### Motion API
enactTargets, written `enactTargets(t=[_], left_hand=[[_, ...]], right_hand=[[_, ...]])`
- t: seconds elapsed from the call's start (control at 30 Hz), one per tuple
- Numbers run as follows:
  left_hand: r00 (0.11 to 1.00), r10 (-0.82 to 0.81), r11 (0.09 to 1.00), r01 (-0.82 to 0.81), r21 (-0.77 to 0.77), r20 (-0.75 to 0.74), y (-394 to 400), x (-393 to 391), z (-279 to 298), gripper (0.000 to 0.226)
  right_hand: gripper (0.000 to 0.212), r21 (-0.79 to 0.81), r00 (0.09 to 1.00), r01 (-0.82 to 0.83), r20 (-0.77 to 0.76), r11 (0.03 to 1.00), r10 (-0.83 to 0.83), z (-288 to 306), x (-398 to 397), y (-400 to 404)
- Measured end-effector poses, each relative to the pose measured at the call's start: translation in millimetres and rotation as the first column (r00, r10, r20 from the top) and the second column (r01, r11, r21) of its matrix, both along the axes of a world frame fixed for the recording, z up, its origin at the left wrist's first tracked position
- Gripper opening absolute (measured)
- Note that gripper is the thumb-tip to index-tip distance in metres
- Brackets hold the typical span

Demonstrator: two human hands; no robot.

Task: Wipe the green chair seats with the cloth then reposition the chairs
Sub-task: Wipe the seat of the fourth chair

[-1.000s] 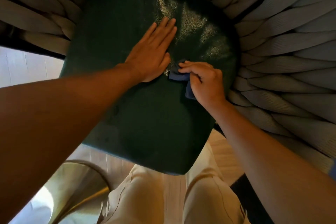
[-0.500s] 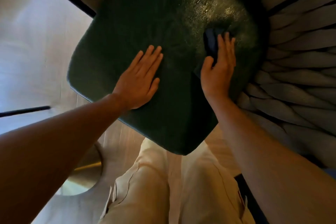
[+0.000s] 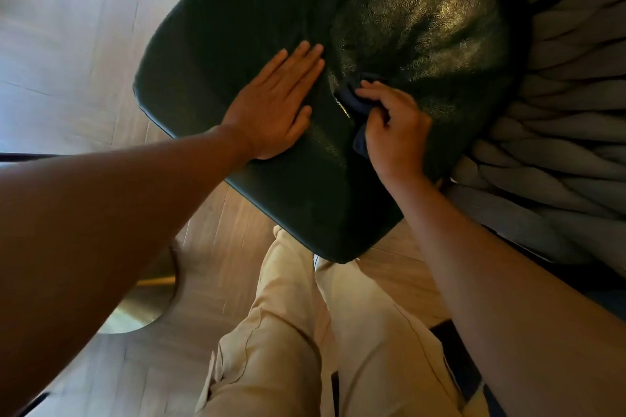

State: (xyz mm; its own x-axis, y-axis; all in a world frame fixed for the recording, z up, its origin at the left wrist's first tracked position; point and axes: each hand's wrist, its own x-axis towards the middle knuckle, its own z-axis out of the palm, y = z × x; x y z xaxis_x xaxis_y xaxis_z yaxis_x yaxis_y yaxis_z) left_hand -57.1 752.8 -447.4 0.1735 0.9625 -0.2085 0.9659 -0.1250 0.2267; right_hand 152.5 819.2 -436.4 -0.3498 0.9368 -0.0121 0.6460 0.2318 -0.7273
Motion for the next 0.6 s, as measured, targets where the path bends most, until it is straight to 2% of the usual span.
enactTargets(t=[0.1,0.17,0.27,0.3,0.37,0.47,0.53,0.6], left_hand=[[1.000,0.001,1.000,-0.001,-0.021,-0.001,-1.2,1.4,1.8,0.069],[1.000,0.005,1.000,-0.005,-0.028,-0.007,-0.9,0.9,3.4,0.068],[0.999,0.054,0.998,-0.054,-0.036,0.000,-2.8,2.3,8.1,0.067],[0.995,0.102,0.994,-0.102,-0.035,0.001,-5.9,4.2,9.8,0.067],[0.972,0.233,0.972,-0.233,-0.016,-0.007,-18.8,10.9,12.7,0.065],[0.933,0.359,0.933,-0.359,0.009,-0.006,-49.0,31.5,15.4,0.065],[0.923,0.386,0.923,-0.386,0.007,0.007,-66.1,45.8,14.6,0.065],[0.911,0.413,0.911,-0.413,0.000,0.006,-75.6,55.8,11.8,0.065]], right_hand=[[0.033,-0.031,0.996,-0.088,-0.003,0.996,0.088,4.7,7.1,-15.7],[0.033,-0.108,0.987,-0.157,-0.036,0.982,0.154,13.9,11.0,-19.6],[0.039,-0.417,0.970,-0.237,-0.050,0.878,0.238,32.9,15.6,-7.8],[0.040,-0.503,0.973,-0.226,-0.075,0.834,0.219,39.0,16.2,-1.8],[0.041,-0.575,0.982,-0.169,-0.169,0.800,0.086,49.8,15.0,10.7],[0.037,-0.491,0.958,-0.072,-0.277,0.868,-0.077,61.3,1.3,32.5],[0.039,-0.380,0.968,-0.046,-0.247,0.924,-0.053,55.0,-14.1,46.8],[0.047,-0.256,0.992,-0.083,-0.118,0.963,0.055,36.6,-27.8,56.1]])
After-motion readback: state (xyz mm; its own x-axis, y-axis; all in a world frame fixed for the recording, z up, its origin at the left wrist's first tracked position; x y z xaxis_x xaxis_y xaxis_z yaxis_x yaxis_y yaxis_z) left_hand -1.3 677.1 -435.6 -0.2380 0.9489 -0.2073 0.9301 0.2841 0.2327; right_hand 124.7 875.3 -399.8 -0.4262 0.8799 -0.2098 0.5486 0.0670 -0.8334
